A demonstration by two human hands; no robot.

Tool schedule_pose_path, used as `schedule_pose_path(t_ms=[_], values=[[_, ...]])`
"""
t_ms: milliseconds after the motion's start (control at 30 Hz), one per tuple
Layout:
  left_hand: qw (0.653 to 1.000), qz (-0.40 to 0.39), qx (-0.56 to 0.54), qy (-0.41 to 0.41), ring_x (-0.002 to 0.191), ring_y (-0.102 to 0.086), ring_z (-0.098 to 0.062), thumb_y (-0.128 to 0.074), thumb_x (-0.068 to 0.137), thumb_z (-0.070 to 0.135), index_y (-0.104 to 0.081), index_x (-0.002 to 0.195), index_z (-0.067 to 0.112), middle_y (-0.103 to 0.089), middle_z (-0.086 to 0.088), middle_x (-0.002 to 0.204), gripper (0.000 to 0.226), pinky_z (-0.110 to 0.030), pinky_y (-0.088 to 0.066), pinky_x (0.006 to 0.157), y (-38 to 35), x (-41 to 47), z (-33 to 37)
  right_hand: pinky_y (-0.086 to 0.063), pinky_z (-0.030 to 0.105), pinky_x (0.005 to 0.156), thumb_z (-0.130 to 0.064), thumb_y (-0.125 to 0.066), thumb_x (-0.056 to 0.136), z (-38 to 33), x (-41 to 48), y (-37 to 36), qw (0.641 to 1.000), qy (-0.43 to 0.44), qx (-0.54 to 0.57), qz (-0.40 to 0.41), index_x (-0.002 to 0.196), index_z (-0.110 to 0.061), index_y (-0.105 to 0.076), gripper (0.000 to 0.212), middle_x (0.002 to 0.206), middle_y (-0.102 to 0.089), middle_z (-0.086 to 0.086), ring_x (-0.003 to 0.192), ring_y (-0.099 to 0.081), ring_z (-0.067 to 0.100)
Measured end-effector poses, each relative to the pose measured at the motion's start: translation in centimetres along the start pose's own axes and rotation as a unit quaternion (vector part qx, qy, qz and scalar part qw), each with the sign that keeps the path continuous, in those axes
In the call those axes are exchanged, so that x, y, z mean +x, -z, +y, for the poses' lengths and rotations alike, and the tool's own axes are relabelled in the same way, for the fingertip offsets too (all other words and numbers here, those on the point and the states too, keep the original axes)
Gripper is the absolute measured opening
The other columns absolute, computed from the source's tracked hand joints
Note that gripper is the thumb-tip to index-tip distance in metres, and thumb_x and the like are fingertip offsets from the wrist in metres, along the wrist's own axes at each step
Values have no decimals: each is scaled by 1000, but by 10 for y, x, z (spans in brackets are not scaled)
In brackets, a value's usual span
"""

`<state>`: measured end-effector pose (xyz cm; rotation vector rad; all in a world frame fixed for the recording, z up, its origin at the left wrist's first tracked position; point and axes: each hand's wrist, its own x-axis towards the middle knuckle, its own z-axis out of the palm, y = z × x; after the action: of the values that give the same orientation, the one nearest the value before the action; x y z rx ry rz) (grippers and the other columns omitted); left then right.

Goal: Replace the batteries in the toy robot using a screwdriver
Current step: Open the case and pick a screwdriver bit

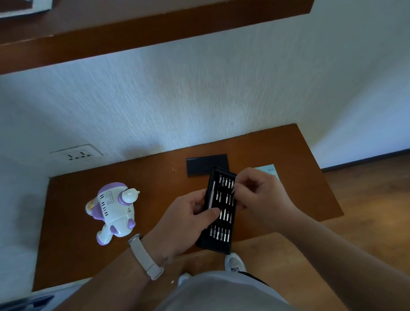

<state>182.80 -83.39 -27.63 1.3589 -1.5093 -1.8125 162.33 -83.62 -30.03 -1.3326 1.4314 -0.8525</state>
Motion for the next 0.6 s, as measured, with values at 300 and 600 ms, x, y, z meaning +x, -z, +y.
schedule_pose_path(t_ms=[300,600], values=[[996,40,-80,-19,97,-75,-18,-60,99,11,-73,109,42,-78,0,106,35,-25,-60,72,-2,1,-3,-51,22,48,-5,-51,87,10,-14,-8,817,-206,537,42,75,-11,-57,15,68,-58,8,55,-56,14],[994,44,-96,-40,97,-75,-19,-61,97,16,-73,108,47,-78,0,107,34,-25,-60,71,-7,4,1,-56,41,76,-33,-49,93,3,-6,-28,800,-266,537,6,89,-3,-69,36,91,-70,18,79,-68,28]])
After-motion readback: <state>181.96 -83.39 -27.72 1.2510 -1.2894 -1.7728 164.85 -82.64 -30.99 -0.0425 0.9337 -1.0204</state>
